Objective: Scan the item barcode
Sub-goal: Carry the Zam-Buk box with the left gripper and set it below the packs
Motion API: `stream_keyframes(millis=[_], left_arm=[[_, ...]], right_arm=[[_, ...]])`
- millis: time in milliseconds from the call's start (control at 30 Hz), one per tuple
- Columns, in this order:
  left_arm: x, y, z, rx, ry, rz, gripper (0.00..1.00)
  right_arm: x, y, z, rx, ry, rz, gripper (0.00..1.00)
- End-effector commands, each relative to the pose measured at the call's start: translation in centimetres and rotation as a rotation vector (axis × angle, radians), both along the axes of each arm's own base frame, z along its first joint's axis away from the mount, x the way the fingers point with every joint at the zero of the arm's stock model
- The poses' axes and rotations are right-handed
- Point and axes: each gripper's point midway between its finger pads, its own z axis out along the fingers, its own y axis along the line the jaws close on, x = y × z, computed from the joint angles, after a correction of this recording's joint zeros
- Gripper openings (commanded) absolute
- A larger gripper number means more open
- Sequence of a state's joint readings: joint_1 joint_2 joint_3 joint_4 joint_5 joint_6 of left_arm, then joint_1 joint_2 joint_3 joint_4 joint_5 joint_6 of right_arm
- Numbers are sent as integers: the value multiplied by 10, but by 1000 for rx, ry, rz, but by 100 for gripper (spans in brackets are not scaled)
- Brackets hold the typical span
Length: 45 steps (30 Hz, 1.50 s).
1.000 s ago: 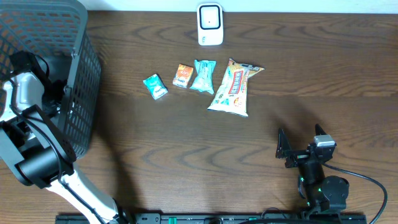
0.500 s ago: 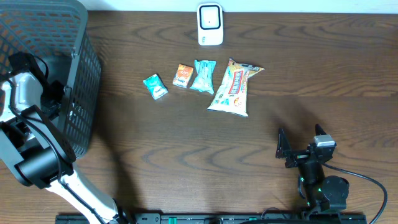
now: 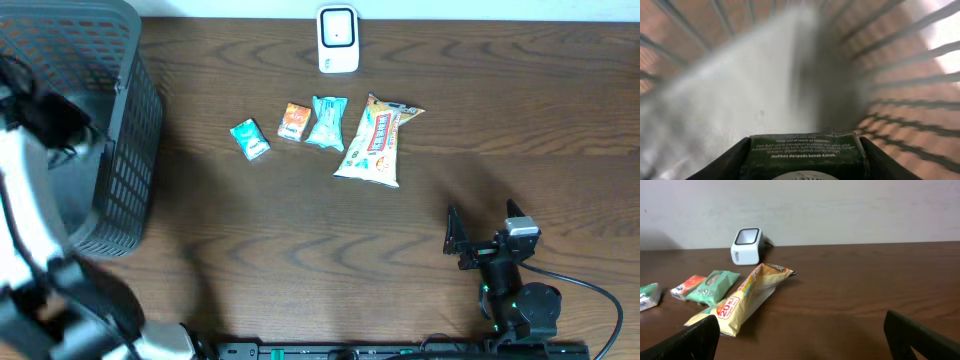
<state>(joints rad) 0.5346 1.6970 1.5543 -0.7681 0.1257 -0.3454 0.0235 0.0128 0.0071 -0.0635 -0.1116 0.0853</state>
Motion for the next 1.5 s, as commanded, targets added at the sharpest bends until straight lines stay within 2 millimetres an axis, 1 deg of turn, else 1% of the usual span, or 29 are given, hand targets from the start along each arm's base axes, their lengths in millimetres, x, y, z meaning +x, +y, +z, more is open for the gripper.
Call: stream_keyframes(millis=[0,33,67,100,167,233,267,300,333,367,433,467,500,567,600,667,700,733,800,867,900,967,1033,1067,1167,1267,1300,1400,1467], left_arm=[[-14,-8,113,98,-289,68,49],[-19,-11,132,109,-344,83,49],[-28,-19,161,117,-434,99,49],[-34,-28,183,115,-505,88,49],[-43,-48,217,98,-622,39,49],[-52,-79,250,43,-744,-47,49],[-53,-86,255,27,-765,-66,49],[-55,-109,267,-28,-814,-127,49],[-55,-122,271,-55,-829,-168,49],[-53,-130,272,-69,-833,-194,49],[-47,-155,269,-114,-820,-269,49],[-39,-179,259,-158,-790,-332,49],[-34,-192,253,-181,-772,-368,49],[-18,-231,231,-231,-705,-481,49],[-8,-256,215,-243,-654,-565,49],[5,-290,186,-260,-568,-668,49],[15,-319,158,-281,-486,-745,49],[19,-331,142,-295,-441,-772,49],[30,-362,98,-321,-322,-831,49],[35,-377,73,-331,-261,-856,49],[40,-386,51,-328,-204,-860,49],[45,-391,24,-307,-139,-850,50],[50,-393,-15,-243,-48,-835,50],[51,-393,-23,-224,-29,-835,49],[54,-390,-67,-144,78,-818,50],[54,-390,-91,-128,132,-815,50],[52,-390,-104,-123,164,-812,55],[48,-388,-116,-126,206,-810,56],[44,-387,-118,-127,227,-808,64]], right_arm=[[0,-3,-1,-16,-1,-11,99],[0,-3,-1,-16,-1,-11,99],[0,-3,-1,-16,-1,-11,99],[0,-3,-1,-16,-1,-11,99],[0,-3,-1,-16,-1,-11,99],[0,-3,-1,-16,-1,-11,99],[0,-3,-1,-16,-1,-11,99],[0,-3,-1,-16,-1,-11,99],[0,-3,-1,-16,-1,-11,99],[0,-3,-1,-16,-1,-11,99],[0,-3,-1,-16,-1,-11,99],[0,-3,-1,-16,-1,-11,99],[0,-3,-1,-16,-1,-11,99],[0,-3,-1,-16,-1,-11,99],[0,-3,-1,-16,-1,-11,99],[0,-3,-1,-16,-1,-11,99],[0,-3,-1,-16,-1,-11,99],[0,-3,-1,-16,-1,-11,99],[0,-3,-1,-16,-1,-11,99],[0,-3,-1,-16,-1,-11,99],[0,-3,-1,-16,-1,-11,99],[0,-3,-1,-16,-1,-11,99],[0,-3,-1,-16,-1,-11,99],[0,-3,-1,-16,-1,-11,99],[0,-3,-1,-16,-1,-11,99],[0,-3,-1,-16,-1,-11,99],[0,-3,-1,-16,-1,-11,99],[0,-3,-1,-16,-1,-11,99],[0,-3,-1,-16,-1,-11,99]])
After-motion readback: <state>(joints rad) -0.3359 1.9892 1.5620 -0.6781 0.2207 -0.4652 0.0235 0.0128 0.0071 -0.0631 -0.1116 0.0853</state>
